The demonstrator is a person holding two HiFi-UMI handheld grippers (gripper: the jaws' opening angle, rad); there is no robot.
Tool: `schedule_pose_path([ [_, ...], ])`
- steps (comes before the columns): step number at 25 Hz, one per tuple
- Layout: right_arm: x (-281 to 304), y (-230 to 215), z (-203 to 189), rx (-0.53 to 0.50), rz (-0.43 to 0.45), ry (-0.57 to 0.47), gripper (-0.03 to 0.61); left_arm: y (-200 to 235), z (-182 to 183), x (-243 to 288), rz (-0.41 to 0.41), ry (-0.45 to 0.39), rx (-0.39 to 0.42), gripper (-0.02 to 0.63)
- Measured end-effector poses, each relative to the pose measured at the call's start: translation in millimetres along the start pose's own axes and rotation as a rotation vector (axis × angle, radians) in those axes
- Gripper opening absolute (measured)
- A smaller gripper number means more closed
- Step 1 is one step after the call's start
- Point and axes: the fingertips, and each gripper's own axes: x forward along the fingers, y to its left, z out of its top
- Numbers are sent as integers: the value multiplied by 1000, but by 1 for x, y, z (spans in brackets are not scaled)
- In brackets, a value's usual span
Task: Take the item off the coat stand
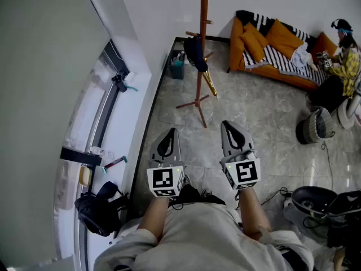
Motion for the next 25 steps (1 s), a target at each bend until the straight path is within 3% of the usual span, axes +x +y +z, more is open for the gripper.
schedule_pose_path([
  [12,62,40,-2,-63,26,55,6,66,-13,17,-27,1,-54,11],
  [25,135,61,-20,-44,52,94,6,136,-38,50,-4,53,-93,11],
])
